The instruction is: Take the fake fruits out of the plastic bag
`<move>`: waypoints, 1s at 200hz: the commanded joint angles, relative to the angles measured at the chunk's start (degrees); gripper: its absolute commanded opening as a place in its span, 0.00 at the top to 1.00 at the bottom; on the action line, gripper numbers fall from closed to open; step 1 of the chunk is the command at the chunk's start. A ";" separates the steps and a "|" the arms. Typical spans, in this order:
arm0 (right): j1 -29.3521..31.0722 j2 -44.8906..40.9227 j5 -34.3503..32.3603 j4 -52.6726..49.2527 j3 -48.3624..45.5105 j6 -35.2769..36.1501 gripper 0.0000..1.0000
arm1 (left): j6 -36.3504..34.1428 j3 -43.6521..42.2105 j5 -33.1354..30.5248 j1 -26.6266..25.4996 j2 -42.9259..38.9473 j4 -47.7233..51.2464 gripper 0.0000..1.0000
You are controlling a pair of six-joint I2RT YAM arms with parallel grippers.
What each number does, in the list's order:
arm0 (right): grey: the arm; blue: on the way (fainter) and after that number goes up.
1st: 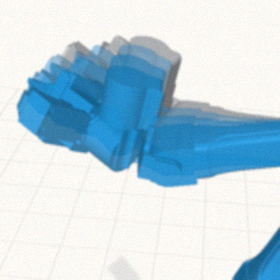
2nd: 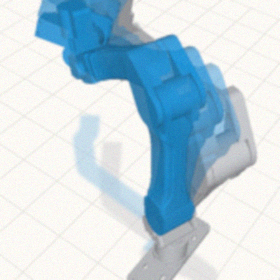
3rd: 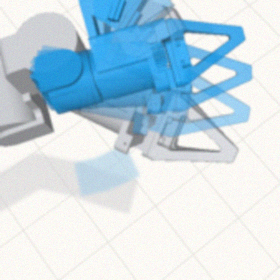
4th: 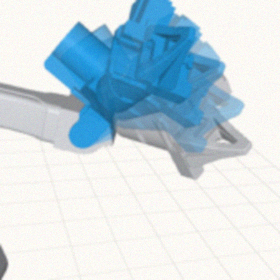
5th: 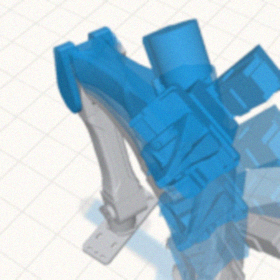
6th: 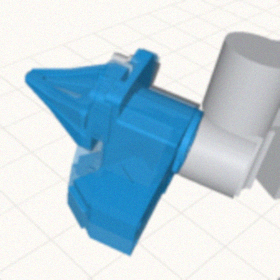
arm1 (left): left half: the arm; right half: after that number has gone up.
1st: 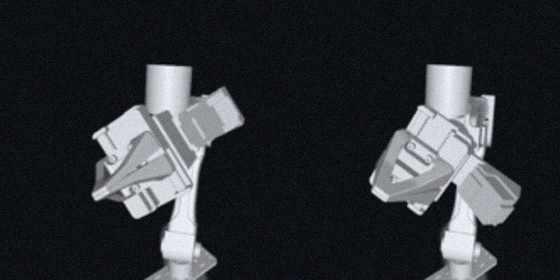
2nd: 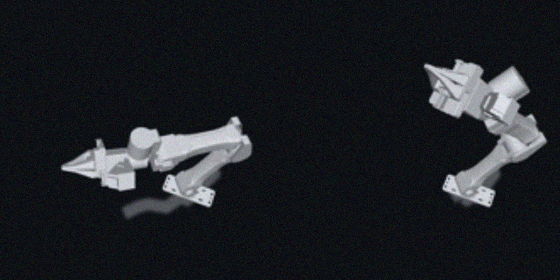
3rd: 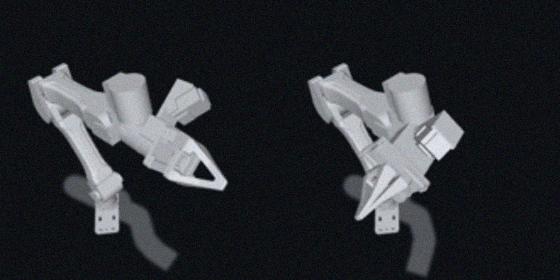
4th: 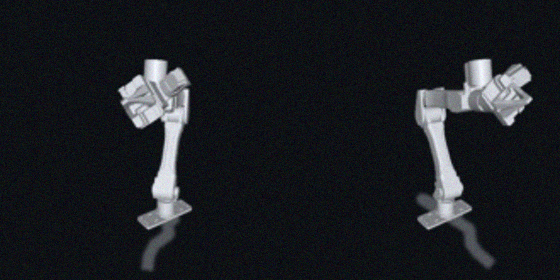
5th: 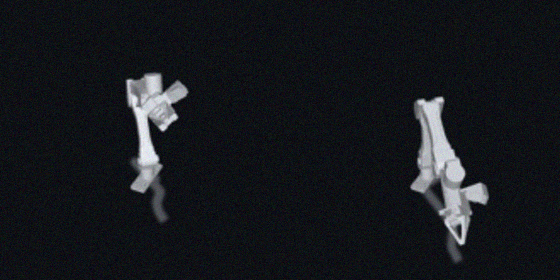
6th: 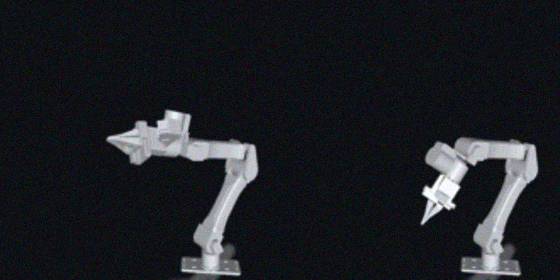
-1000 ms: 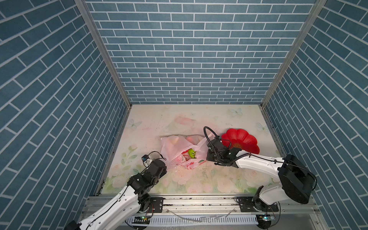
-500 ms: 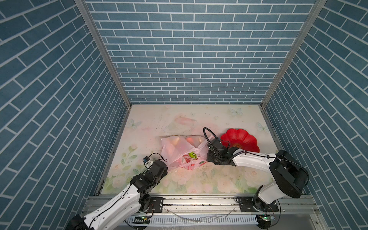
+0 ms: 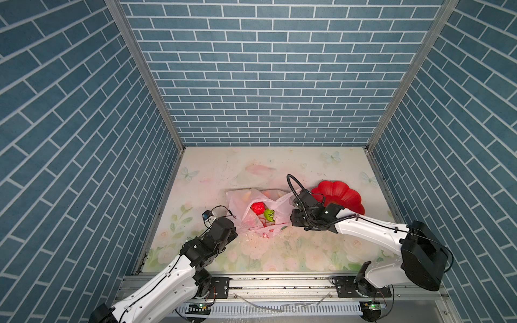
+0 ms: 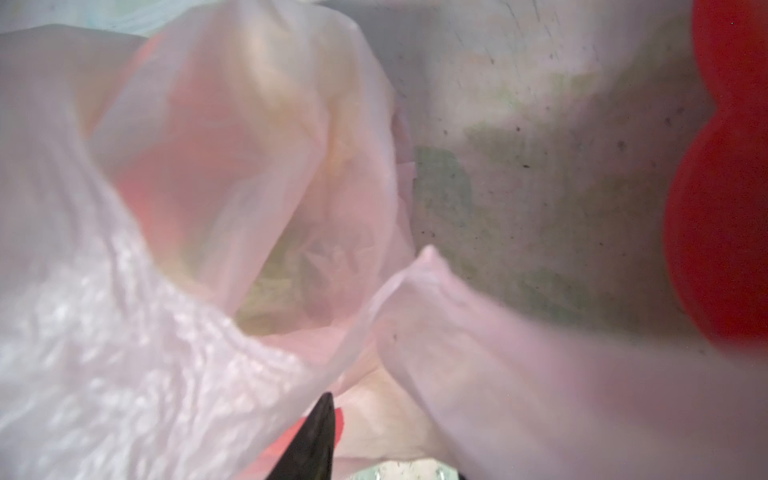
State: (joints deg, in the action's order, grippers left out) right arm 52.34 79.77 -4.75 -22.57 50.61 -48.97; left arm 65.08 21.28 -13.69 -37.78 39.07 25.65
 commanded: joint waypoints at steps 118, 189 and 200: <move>13.44 -9.37 -7.65 -23.62 10.65 0.20 0.30 | -5.32 5.22 -1.77 -2.74 3.07 -0.85 0.78; 16.10 0.22 -7.27 -20.34 20.74 5.52 0.66 | -3.50 3.29 -2.36 -6.26 2.29 -0.34 0.78; 16.18 3.76 -6.16 -18.46 23.10 7.10 0.67 | -2.83 2.66 -2.66 -6.91 1.89 -0.25 0.78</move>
State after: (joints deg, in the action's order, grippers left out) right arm 68.25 77.87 -11.16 -43.94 68.42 -45.71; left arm 61.08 25.32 -14.81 -43.31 41.89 24.95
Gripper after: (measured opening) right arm 0.342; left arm 0.216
